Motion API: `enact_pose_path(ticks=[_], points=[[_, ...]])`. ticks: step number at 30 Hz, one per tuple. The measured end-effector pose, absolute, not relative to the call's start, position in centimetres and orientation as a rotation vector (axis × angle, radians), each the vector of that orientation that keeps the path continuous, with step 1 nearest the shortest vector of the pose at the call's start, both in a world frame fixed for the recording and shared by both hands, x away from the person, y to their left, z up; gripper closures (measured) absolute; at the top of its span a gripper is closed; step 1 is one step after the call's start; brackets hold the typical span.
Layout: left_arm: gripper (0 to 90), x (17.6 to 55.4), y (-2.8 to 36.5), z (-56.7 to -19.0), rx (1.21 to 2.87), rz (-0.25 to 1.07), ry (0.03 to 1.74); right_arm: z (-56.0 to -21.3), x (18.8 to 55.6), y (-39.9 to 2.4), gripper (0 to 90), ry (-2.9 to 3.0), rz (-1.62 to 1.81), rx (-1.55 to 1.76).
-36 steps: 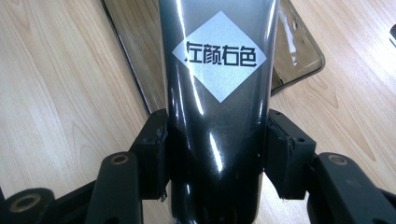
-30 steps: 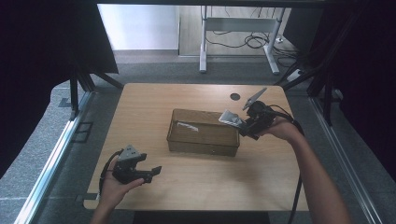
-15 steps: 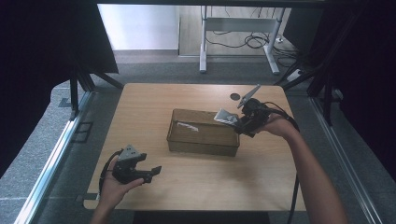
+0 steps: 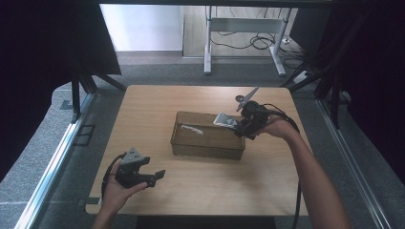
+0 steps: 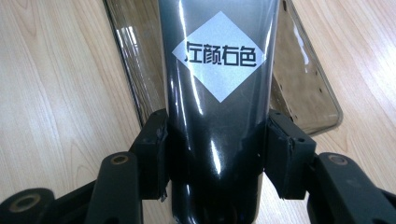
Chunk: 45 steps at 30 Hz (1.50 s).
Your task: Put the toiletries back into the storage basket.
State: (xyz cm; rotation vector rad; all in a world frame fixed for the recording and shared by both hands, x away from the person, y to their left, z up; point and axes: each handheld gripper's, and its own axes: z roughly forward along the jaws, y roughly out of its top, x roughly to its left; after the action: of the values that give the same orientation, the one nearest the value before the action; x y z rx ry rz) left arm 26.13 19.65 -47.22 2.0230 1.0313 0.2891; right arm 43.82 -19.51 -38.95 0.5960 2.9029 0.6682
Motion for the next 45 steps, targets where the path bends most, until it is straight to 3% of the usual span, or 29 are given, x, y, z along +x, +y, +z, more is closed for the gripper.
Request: enact_pose_path(ticks=[23, 45], points=[[20.5, 26.2, 19.5, -47.3, 2.033, 0.280, 1.024, -39.8, 44.8, -17.0, 47.1, 2.958, 0.656, 0.480], [20.5, 26.2, 19.5, -47.4, 2.037, 0.279, 1.027, -43.2, 46.2, -15.0, 47.1, 3.016, 0.581, 0.425]])
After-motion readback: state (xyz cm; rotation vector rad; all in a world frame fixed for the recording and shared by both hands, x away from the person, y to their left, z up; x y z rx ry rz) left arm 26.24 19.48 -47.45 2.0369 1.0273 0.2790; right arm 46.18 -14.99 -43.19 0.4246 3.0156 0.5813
